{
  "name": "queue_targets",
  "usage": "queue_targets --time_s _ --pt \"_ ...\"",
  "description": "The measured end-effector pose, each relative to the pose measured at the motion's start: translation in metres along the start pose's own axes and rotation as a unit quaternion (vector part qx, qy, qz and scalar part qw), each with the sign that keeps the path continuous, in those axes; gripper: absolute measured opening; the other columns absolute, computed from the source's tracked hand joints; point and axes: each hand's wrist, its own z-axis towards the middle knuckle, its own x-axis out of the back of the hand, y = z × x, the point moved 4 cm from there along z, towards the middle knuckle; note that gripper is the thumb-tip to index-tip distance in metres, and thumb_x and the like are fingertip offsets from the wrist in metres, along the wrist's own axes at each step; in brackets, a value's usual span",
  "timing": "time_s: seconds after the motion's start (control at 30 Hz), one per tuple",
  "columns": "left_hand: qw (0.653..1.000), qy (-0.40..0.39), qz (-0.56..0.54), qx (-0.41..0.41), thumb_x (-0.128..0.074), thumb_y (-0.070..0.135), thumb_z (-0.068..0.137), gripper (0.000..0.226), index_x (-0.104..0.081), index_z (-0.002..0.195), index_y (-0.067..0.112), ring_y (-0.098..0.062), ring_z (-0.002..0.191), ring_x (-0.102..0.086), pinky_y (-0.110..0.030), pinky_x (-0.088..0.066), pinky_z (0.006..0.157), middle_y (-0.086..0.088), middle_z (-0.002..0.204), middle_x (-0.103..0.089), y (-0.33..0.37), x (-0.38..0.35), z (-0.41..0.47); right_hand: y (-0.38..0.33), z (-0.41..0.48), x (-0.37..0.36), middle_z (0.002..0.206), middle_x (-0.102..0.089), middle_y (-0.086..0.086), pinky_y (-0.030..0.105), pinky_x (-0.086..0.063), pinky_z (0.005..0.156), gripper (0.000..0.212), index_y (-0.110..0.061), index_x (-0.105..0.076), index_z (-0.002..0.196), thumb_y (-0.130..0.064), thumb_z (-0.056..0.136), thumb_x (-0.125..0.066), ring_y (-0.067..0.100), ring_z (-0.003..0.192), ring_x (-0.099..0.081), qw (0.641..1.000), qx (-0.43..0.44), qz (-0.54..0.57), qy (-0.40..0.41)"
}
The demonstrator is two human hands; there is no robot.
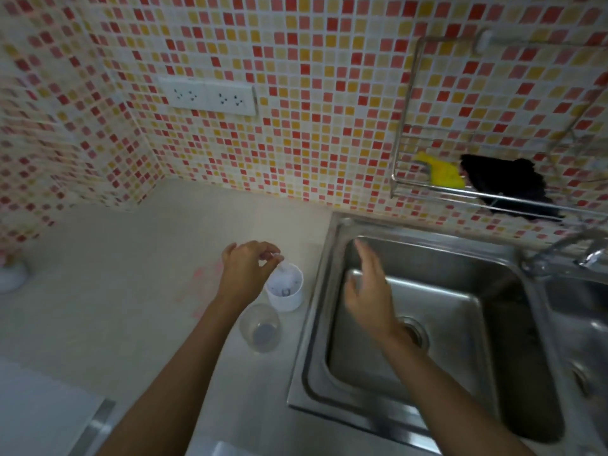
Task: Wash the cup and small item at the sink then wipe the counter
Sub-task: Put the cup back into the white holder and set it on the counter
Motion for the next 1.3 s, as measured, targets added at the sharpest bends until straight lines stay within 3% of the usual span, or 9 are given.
queue_targets --time_s 0.1,0.23,0.33,0.6,0.97,1.07,1.13,1.2,1.3 --pt "0.999 -0.049 0.011 0.008 -0.068 0.033 0.084 0.011 -0.073 0.090 0.024 -0.013 0.082 -0.067 -0.045 -0.032 0.101 0.004 0.088 -0.073 -0.015 -0.009 -0.007 0.006 -0.019 -0.053 0.156 -0.026 0.005 0.028 -0.021 0.115 0.080 -0.013 -0.021 0.151 -0.021 0.085 -0.067 0.018 0.142 -0.026 0.982 -0.049 0.006 -0.182" --pt "0.996 -0.087 0.026 0.004 -0.064 0.035 0.086 0.014 -0.073 0.091 0.025 -0.014 0.086 -0.065 -0.041 -0.024 0.103 0.005 0.091 -0.072 -0.025 -0.022 -0.010 -0.006 -0.017 -0.088 0.141 -0.042 -0.014 0.016 -0.033 0.106 0.077 -0.030 -0.036 0.137 -0.039 0.074 -0.080 -0.004 0.126 -0.040 0.962 -0.068 0.092 -0.250" --pt "0.994 -0.103 0.035 -0.013 -0.063 0.031 0.087 0.014 -0.073 0.093 0.023 -0.017 0.087 -0.064 -0.041 -0.022 0.105 0.003 0.091 -0.071 -0.027 -0.030 -0.009 -0.007 -0.015 -0.104 0.130 -0.055 -0.013 0.036 -0.049 0.098 0.075 -0.032 -0.043 0.133 -0.048 0.070 -0.080 0.004 0.118 -0.054 0.962 -0.080 0.116 -0.235" --pt "0.989 -0.123 0.066 -0.041 -0.060 0.029 0.090 0.016 -0.071 0.098 0.022 -0.019 0.095 -0.062 -0.038 -0.018 0.109 -0.001 0.097 -0.070 -0.032 -0.037 -0.005 -0.003 -0.019 -0.112 0.132 -0.051 -0.008 0.032 -0.047 0.100 0.072 -0.029 -0.041 0.135 -0.045 0.072 -0.073 0.006 0.120 -0.050 0.975 -0.096 0.090 -0.181" --pt "0.985 -0.152 0.036 -0.067 -0.055 0.022 0.090 0.024 -0.072 0.105 0.017 -0.028 0.090 -0.065 -0.035 -0.039 0.093 -0.009 0.101 -0.073 -0.029 -0.054 0.000 -0.007 -0.016 -0.124 0.121 -0.058 -0.014 0.033 -0.053 0.092 0.082 -0.038 -0.040 0.126 -0.037 0.060 -0.088 0.005 0.108 -0.059 0.961 -0.174 0.135 -0.165" --pt "0.994 -0.063 -0.091 -0.004 -0.049 0.004 0.085 0.038 -0.063 0.120 0.008 -0.027 0.098 -0.063 -0.030 -0.045 0.092 -0.012 0.112 -0.068 -0.047 -0.029 -0.030 0.002 -0.014 -0.117 0.121 -0.058 -0.014 0.038 -0.051 0.092 0.080 -0.042 -0.042 0.121 -0.051 0.056 -0.086 0.008 0.109 -0.059 0.968 -0.149 0.111 -0.166" --pt "0.982 -0.040 -0.163 0.086 -0.045 -0.016 0.074 0.064 -0.052 0.131 0.012 -0.018 0.101 -0.057 -0.011 -0.041 0.086 -0.007 0.116 -0.061 -0.063 -0.014 -0.064 0.003 -0.016 -0.106 0.121 -0.056 -0.013 0.029 -0.049 0.091 0.075 -0.046 -0.040 0.117 -0.043 0.059 -0.086 0.004 0.108 -0.057 0.974 -0.122 0.087 -0.171" --pt "0.968 -0.079 -0.199 0.129 -0.046 -0.020 0.068 0.080 -0.043 0.138 0.018 -0.012 0.108 -0.052 0.001 -0.035 0.083 -0.001 0.123 -0.054 -0.075 -0.010 -0.099 0.004 -0.019 -0.093 0.122 -0.054 -0.009 0.022 -0.046 0.089 0.073 -0.044 -0.041 0.118 -0.037 0.061 -0.087 0.002 0.108 -0.055 0.975 -0.089 0.065 -0.192" --pt "0.952 -0.176 -0.214 0.128 -0.067 -0.003 0.070 0.087 -0.030 0.143 0.023 -0.009 0.126 -0.039 -0.001 -0.025 0.096 0.003 0.139 -0.039 -0.078 -0.024 -0.132 0.000 -0.023 -0.080 0.123 -0.053 -0.005 0.027 -0.046 0.090 0.073 -0.030 -0.046 0.124 -0.037 0.063 -0.085 0.010 0.110 -0.054 0.974 -0.024 0.018 -0.225"
